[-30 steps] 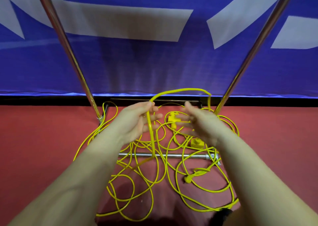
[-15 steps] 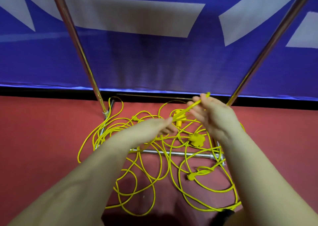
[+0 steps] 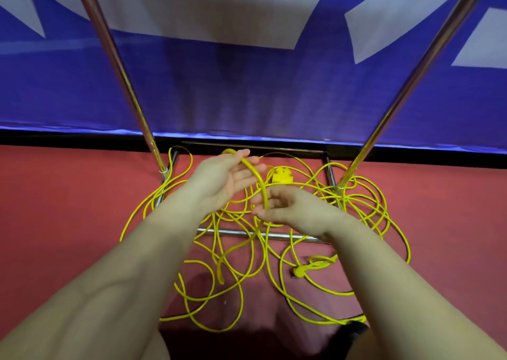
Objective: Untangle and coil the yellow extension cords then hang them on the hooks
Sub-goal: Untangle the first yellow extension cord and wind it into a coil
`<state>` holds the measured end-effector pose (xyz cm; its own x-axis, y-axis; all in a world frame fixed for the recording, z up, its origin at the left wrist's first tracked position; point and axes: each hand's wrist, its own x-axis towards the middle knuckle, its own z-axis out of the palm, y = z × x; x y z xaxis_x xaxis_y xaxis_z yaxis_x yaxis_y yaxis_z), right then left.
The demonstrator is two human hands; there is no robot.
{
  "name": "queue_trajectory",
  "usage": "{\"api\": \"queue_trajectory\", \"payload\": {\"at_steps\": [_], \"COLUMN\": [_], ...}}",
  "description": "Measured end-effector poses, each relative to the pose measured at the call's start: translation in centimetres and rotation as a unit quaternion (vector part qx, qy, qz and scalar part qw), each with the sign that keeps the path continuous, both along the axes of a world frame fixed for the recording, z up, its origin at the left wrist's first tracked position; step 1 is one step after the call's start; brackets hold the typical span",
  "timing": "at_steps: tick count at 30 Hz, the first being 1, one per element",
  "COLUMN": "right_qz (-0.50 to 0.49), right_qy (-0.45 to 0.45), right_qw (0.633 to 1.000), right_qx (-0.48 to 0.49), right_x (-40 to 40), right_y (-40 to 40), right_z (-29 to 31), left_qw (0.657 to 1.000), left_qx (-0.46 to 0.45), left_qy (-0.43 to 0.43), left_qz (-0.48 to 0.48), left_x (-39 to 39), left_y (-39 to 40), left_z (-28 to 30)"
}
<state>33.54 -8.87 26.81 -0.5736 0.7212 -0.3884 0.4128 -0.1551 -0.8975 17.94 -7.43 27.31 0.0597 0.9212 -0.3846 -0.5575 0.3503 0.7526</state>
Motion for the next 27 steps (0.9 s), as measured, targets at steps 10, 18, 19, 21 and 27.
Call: {"api": "queue_trajectory", "payload": {"at_steps": [10, 18, 19, 21, 27], "right_qz": [-0.428, -0.177, -0.090, 0.003, -0.252], "right_qy": [0.326, 0.063, 0.015, -0.006, 0.217], "right_qw": [0.841, 0.981, 0.995, 1.000, 0.941], "right_qx": [-0.054, -0.046, -0.031, -0.002, -0.057], "right_x": [2.9, 1.4, 0.8, -0.1, 1.1], "right_y": [3.3, 1.3, 0.5, -0.3, 1.9], "right_z": [2.2, 1.2, 0.8, 0.3, 1.6], "left_qw": [0.821, 0.970, 0.986, 0.999, 0.935], "left_qx": [0.153, 0.042, 0.036, 0.027, 0.055], "left_qy": [0.440, 0.205, 0.137, 0.045, 0.285], "left_qz": [-0.330, -0.125, -0.084, -0.013, -0.205], "left_x": [-0.7, -0.6, -0.5, -0.6, -0.1], "left_y": [-1.2, -0.7, -0.5, -0.3, -0.9], "left_z": [-2.0, -1.0, -0.6, 0.0, -1.0]}}
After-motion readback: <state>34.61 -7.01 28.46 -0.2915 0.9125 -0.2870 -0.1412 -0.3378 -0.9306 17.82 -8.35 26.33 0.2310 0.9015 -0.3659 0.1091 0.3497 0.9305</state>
